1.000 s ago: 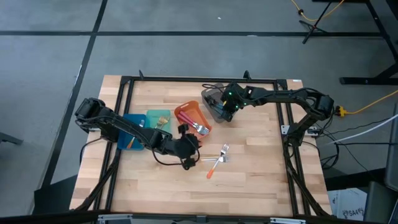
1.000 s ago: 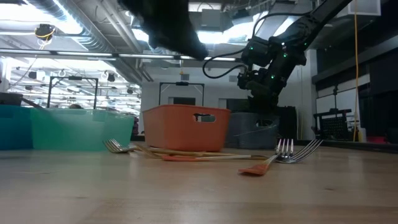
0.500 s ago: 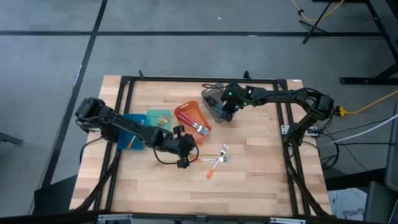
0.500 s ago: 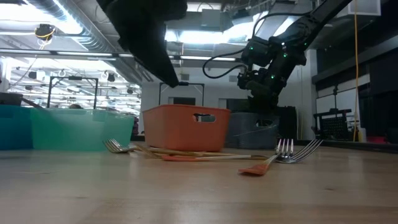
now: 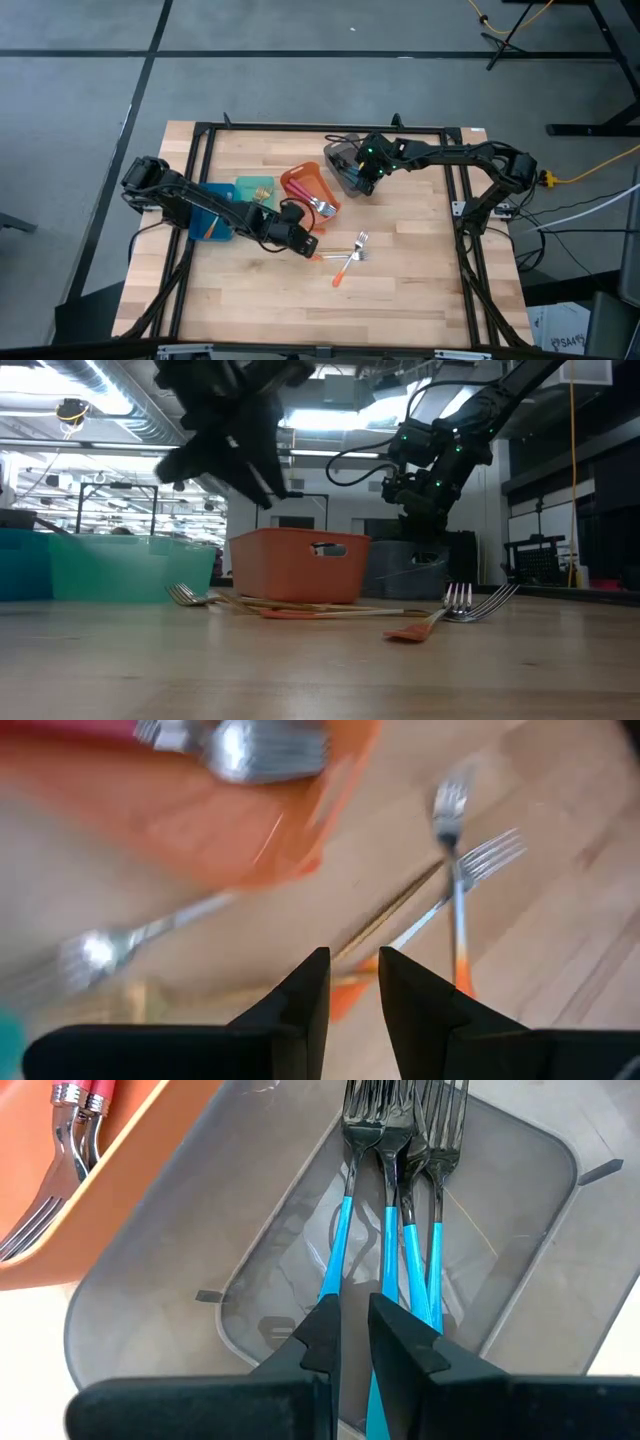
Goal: Sort silverware by color (type)
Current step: Put the gold fork into the light blue bin
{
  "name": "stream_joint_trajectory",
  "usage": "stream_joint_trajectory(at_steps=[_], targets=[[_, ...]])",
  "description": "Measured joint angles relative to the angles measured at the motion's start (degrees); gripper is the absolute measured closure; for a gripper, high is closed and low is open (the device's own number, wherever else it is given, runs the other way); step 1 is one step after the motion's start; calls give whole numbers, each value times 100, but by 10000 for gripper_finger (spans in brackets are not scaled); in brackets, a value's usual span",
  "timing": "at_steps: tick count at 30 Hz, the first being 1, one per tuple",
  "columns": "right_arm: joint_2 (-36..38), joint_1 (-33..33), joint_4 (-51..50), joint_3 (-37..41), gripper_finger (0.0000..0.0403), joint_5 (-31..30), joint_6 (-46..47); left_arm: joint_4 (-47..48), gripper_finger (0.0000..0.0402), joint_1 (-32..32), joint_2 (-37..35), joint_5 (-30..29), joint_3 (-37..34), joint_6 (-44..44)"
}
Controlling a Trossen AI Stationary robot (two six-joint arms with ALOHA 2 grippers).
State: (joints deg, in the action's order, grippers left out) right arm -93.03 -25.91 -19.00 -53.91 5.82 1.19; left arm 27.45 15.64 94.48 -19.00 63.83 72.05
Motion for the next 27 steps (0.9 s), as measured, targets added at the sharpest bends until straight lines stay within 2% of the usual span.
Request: stream_joint_trajectory(at_steps=[5, 12, 19, 27], targets=[[0, 0, 0, 0, 357, 0, 2, 546, 319, 88, 0, 514, 0, 1258], [2, 0, -1, 0, 357, 0, 2, 1167, 319, 179, 0, 476, -1, 2962], [2, 0, -1, 0, 357, 0, 2, 1156, 319, 181, 0, 53, -1, 3723], [2, 2, 0, 0, 357, 0, 2, 1052, 319, 236, 360, 15, -1, 4314]])
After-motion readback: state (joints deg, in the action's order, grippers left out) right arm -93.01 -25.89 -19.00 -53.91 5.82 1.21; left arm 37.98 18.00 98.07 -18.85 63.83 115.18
